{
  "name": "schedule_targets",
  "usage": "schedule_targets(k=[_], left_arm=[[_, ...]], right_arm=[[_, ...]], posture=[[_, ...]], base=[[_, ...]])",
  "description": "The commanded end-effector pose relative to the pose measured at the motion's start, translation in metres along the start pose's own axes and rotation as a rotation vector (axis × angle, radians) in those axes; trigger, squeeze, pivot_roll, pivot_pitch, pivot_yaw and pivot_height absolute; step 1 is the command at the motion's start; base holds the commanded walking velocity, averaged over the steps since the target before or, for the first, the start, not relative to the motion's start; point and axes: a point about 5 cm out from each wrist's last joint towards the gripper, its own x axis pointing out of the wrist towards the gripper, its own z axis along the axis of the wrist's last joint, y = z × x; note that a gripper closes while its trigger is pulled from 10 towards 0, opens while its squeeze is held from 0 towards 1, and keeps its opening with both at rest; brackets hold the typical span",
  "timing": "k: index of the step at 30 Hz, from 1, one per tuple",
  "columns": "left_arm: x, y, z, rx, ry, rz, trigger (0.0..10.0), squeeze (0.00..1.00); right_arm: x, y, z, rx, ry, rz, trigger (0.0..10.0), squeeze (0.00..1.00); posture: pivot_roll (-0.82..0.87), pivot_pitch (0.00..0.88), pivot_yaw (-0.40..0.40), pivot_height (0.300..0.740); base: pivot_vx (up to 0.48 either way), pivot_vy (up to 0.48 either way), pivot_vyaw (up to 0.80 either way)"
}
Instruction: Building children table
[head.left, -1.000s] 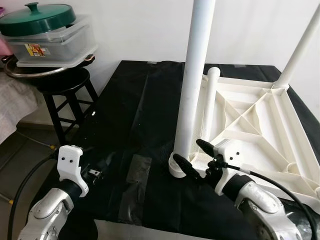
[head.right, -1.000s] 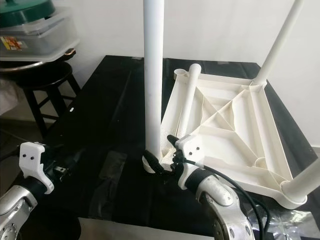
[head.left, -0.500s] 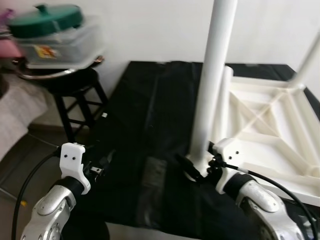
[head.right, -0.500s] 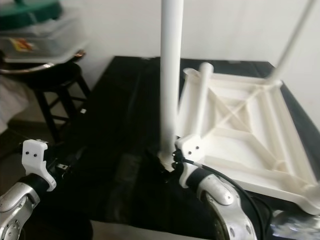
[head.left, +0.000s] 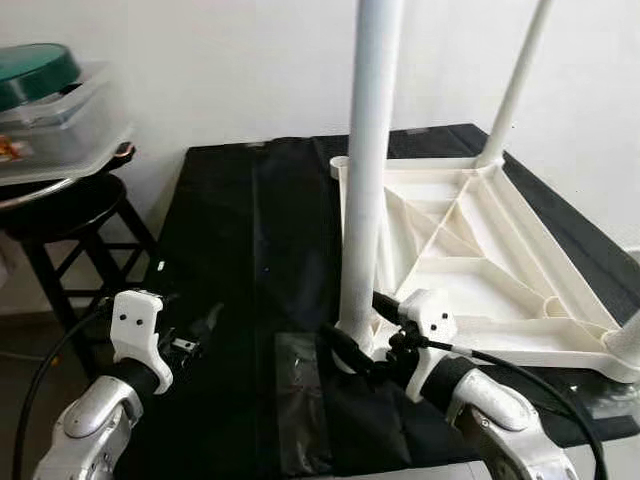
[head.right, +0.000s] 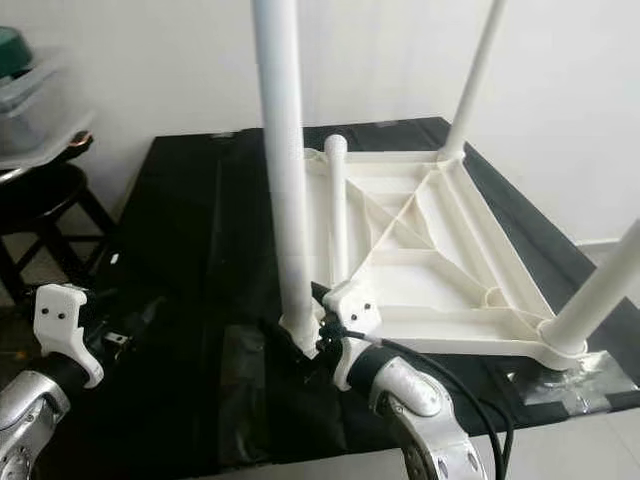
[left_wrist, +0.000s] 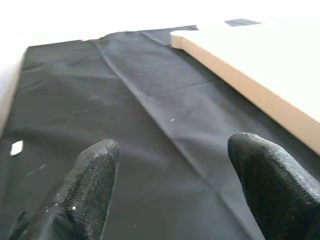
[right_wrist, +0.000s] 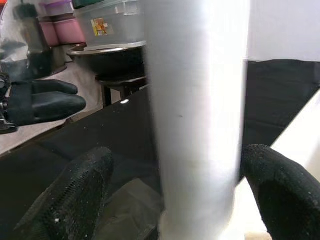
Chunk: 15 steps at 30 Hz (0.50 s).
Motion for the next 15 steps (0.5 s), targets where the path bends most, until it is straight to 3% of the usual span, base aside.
schedule_targets(k=[1, 15], left_arm=[[-0.0008, 0.0009, -0.0023, -0.003, 0.002, -0.002, 10.0, 0.0], [-0.0029, -0.0009, -0.0015, -0.003, -0.015, -0.005, 10.0, 0.0]], right_arm=[[0.0007, 0.004, -0.0017, 0.017, 0.001, 0.043, 10.0, 0.0], [-0.0026, -0.0033, 0.0069, 0.025, 0.0, 0.175, 10.0, 0.0]], posture=[[-0.04, 0.037, 0.036, 0.74], [-0.03, 0.039, 0.031, 0.74]], base=[[0.0, 0.0, -0.8], [0.0, 0.0, -0.8]])
